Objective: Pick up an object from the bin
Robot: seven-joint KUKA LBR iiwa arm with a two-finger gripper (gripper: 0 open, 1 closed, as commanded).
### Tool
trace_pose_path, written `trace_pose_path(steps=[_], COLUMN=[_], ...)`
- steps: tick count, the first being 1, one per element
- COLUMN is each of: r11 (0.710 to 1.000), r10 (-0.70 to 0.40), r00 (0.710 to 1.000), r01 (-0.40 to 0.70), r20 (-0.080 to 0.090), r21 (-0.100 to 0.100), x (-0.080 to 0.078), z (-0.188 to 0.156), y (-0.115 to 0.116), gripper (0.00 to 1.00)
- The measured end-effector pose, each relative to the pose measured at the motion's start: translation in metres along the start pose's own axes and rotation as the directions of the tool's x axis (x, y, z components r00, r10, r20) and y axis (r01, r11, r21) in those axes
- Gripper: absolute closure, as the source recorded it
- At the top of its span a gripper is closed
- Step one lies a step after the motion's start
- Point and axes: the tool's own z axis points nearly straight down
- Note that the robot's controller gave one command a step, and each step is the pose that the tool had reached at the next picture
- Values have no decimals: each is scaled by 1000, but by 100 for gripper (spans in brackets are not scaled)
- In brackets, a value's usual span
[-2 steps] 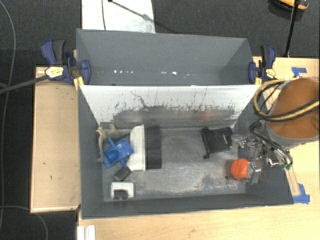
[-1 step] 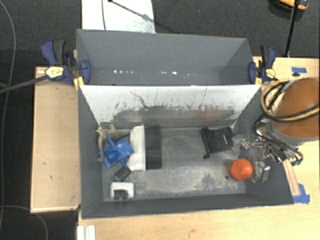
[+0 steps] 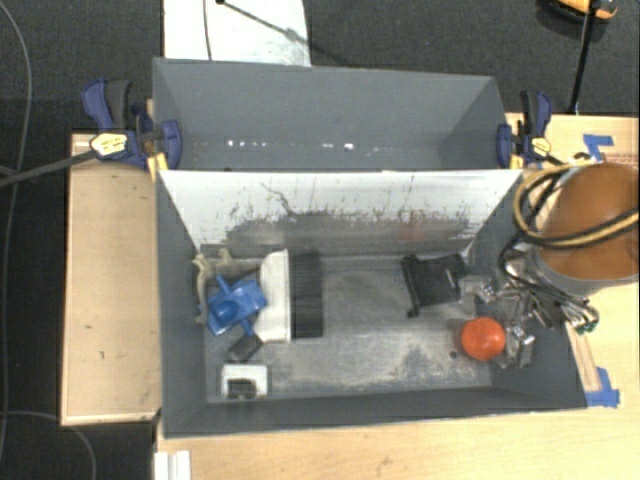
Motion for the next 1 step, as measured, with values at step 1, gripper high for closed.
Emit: trace_pose_path(steps=[1], r11=[975], r10=[-224], r00=[974], r01=[224], r20=[11], r21=[4], x=[-7], z=[16], y=[-8], gripper=[100])
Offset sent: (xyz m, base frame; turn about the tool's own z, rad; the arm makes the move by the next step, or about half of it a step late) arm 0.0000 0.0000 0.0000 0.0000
